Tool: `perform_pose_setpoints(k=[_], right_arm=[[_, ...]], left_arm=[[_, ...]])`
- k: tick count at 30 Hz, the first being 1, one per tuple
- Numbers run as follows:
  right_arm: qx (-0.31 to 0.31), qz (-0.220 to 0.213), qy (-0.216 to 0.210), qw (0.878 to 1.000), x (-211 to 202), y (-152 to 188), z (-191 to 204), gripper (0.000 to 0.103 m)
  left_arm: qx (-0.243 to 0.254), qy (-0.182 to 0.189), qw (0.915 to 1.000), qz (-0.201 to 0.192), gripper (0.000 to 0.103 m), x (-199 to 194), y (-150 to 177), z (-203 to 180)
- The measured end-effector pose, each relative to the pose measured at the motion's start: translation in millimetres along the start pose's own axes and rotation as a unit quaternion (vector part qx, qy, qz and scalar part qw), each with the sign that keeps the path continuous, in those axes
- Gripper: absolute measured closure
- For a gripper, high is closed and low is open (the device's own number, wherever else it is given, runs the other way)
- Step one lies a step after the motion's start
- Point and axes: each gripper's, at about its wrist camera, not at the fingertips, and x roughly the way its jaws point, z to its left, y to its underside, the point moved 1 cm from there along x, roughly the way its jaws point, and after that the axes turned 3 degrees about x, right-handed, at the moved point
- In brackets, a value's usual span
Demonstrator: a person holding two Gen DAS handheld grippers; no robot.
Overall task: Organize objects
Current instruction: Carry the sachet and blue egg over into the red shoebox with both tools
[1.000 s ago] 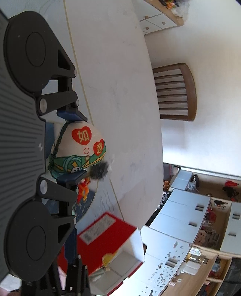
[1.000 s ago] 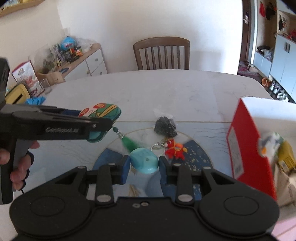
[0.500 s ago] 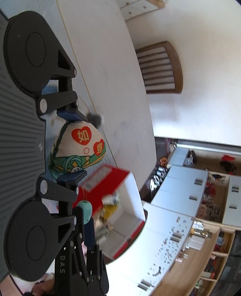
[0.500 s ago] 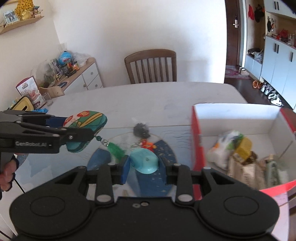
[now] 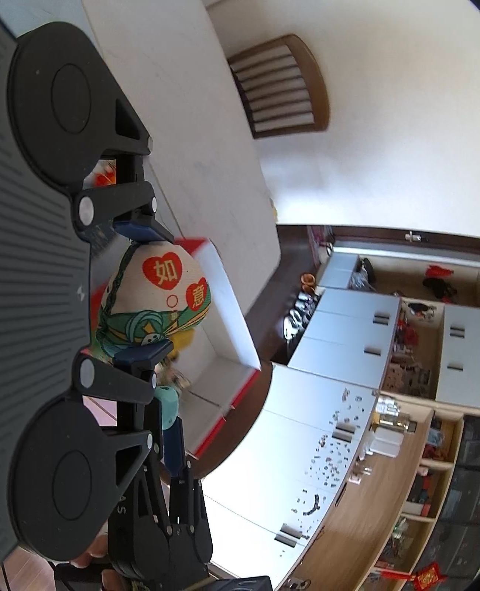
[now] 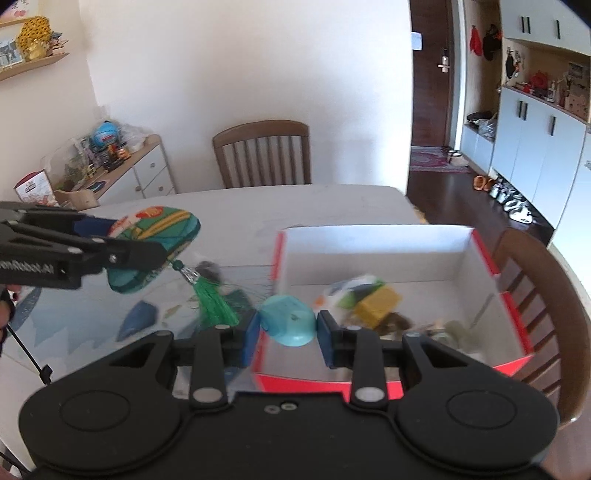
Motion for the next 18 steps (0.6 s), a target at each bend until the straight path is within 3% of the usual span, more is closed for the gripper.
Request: perform_pose_setpoints(k=[8, 18], right_arm=[[0.005, -0.006, 0.022, 1.0, -0.9, -4.8, -66.3, 0.071], [0.003, 0.003, 0.038, 0.999, 26.2, -14.3, -123.6, 0.071]], left_arm=[[0.024, 0.005, 0.9997, 0.003, 0.049, 42.5, -28.3, -48.3], [0.05, 0.002, 0.9976, 0.049, 0.049, 110.1, -27.4, -90.5]])
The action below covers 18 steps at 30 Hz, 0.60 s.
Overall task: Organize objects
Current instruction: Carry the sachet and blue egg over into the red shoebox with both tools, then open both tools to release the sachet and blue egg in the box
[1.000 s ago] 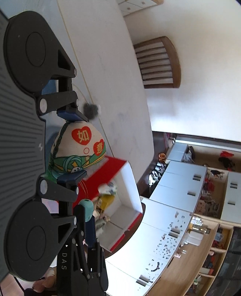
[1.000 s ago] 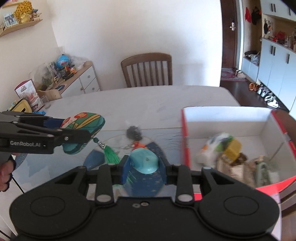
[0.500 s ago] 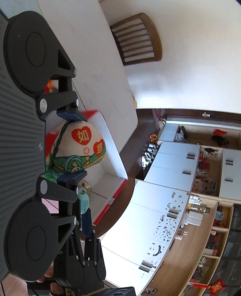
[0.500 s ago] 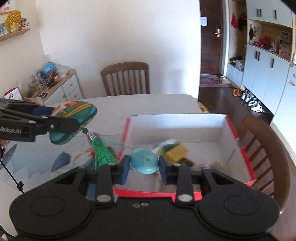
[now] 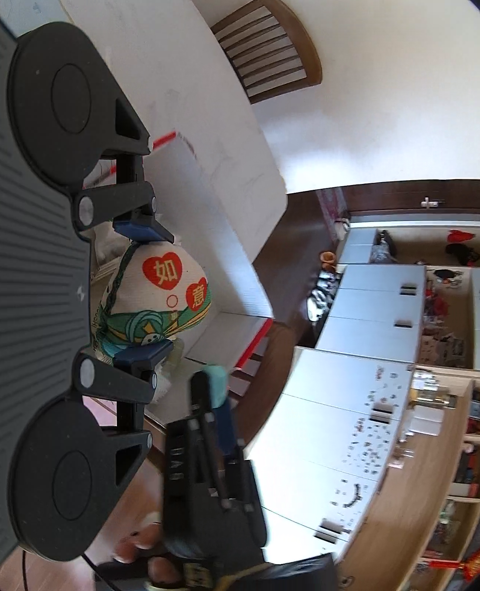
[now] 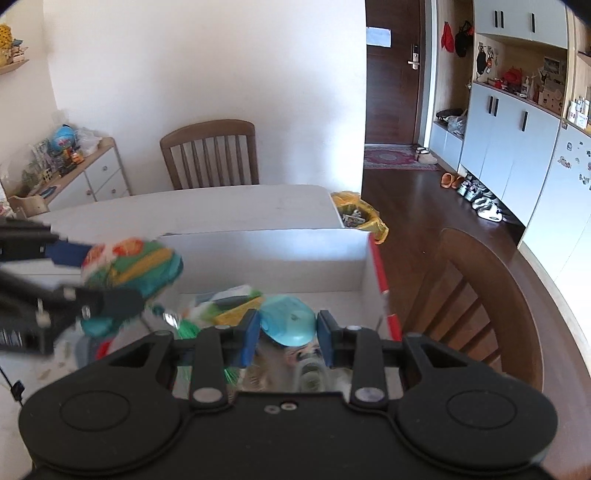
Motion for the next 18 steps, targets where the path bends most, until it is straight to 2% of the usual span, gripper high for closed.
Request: perform_pose_setpoints(k=[7, 18], right_arm=[[-0.009, 0.016, -0.001, 1.0, 38.6, -13.5, -16.8, 0.071], [-0.025, 0.065, -0.007, 0.998, 86.8, -2.4, -21.8, 0.072]], left_arm=[[0.012, -0.012, 0.9995, 0.027, 0.049, 42.2, 1.7, -17.6], [0.009, -0.012, 0.9971, 0.074, 0.049, 90.6, 15.2, -21.9]])
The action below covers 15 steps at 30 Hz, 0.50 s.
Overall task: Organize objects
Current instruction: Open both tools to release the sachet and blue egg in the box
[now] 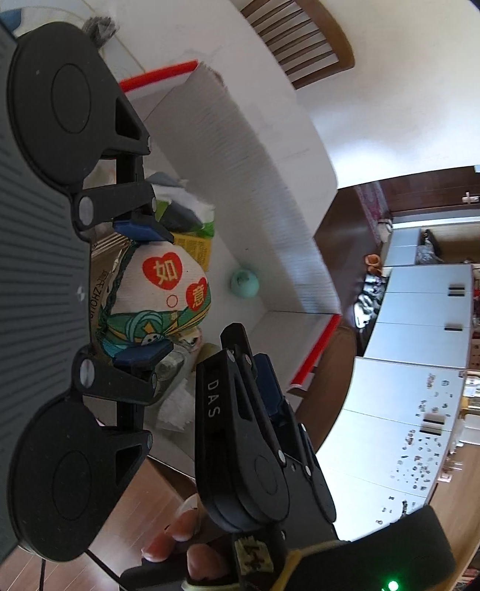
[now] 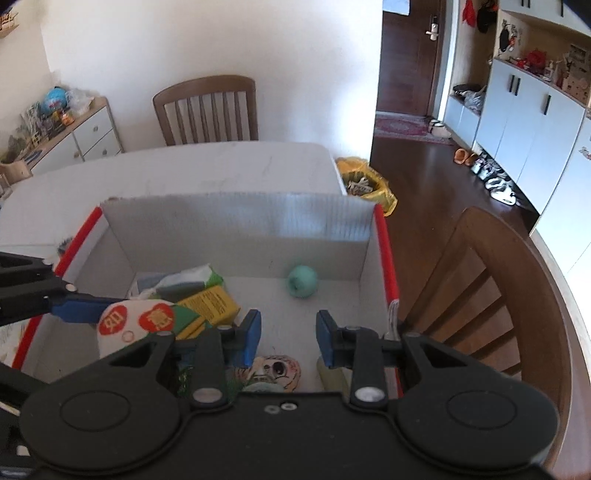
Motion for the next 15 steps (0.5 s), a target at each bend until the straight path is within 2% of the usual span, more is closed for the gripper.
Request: perform_pose_setpoints(k=[6, 15], right_arm=[[0.004, 0.015, -0.01, 1.0, 1.8, 8.0, -5.8, 0.071], [0.01, 0.018, -0.021, 1.0, -1.2, 6.4, -14.4, 0.069]], left_arm=[[0.001, 0.008, 0.9998, 0.016, 0.048, 15.4, 3.7, -0.2], [-0.002, 0.023, 0.9996, 0.018, 0.043, 19.5, 3.5, -0.5]])
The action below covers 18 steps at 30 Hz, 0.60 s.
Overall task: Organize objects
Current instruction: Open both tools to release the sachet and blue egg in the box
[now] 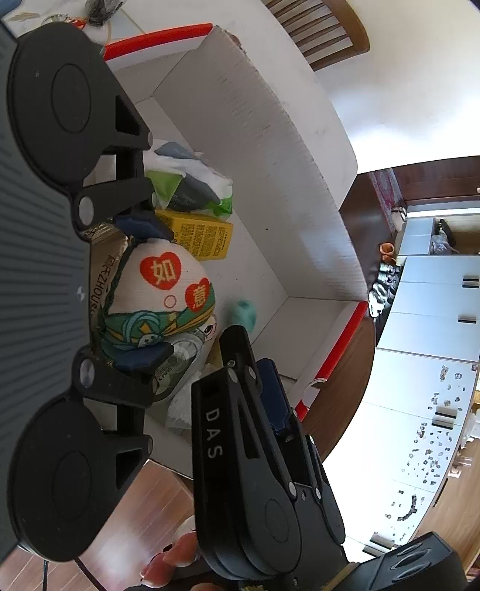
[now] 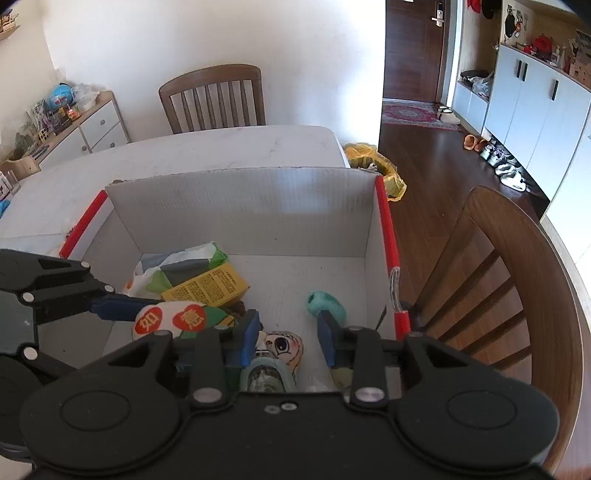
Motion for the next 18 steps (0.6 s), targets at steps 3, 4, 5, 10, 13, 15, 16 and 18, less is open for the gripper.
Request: perform_pose_setpoints(k=[3, 4, 5, 10, 13, 15, 16, 18], right_arm=[[0.003, 0.002, -0.004, 1.0, -2.7, 0.5, -1.0, 0.068], [0.002, 0.002, -0.004, 1.0, -3.8, 0.8, -0.9, 0.068], [0.001, 0.002, -0.004, 1.0, -5.1, 1.1, -0.4, 0.067], [0.004, -0.001, -0.011, 1.0, -11.0, 2.1, 2.5, 0.066], [0.007, -0.003, -0.013, 1.0, -14.4, 2.5, 4.8, 0.066], [0.011, -0.005, -0.014, 1.0, -17.9, 2.7, 6.4, 0.065], [0.013, -0.006, -0.015, 1.0, -19.9, 2.9, 7.2, 0.064], [0.015, -0.008, -0.018, 1.0, -24.4, 3.7, 9.3, 0.064]], left_arm=[[0.002, 0.003, 1.0, 0.002, 0.039, 2.2, 1.4, -1.1], [0.003, 0.004, 1.0, 0.003, 0.038, 3.1, 0.2, -2.4], [0.004, 0.003, 1.0, 0.002, 0.037, 2.7, -0.7, -3.2], [-0.002, 0.003, 1.0, -0.005, 0.034, -5.8, 4.2, -1.2], [-0.01, 0.004, 0.9999, -0.012, 0.034, -12.1, 6.2, 1.6], [-0.017, 0.007, 0.9996, -0.02, 0.033, -18.1, 7.4, 4.0], [-0.021, 0.008, 0.9995, -0.023, 0.032, -21.4, 8.5, 5.4], [-0.026, 0.009, 0.9992, -0.03, 0.031, -28.0, 11.1, 8.0]])
